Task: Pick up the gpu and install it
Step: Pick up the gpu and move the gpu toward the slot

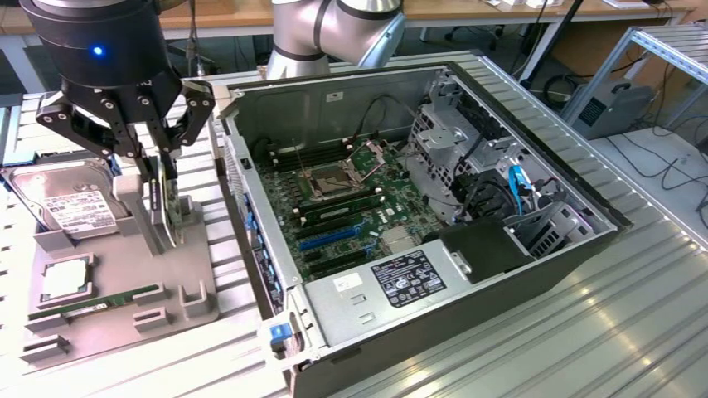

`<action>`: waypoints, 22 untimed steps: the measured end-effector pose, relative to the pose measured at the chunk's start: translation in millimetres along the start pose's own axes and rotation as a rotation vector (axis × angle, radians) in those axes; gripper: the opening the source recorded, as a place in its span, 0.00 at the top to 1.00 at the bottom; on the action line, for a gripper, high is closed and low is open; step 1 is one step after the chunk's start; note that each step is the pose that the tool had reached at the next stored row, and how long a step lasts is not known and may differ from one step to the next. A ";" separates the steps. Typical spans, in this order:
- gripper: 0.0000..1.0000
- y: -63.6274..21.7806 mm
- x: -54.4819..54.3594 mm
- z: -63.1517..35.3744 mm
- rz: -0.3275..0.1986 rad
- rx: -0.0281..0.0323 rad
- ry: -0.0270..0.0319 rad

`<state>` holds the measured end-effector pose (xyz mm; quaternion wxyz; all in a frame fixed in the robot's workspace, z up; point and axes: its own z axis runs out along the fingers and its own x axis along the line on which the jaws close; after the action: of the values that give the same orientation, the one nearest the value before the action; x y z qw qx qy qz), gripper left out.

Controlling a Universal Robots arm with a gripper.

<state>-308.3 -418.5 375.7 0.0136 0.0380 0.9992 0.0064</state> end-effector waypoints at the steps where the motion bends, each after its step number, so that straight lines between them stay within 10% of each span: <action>1: 0.73 0.0 0.0 0.0 0.000 0.0000 -0.0001; 22: 0.73 0.3 -0.6 -23.0 0.000 0.0000 0.0000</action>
<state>-308.2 -418.5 398.7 0.0136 0.0380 0.9992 0.0064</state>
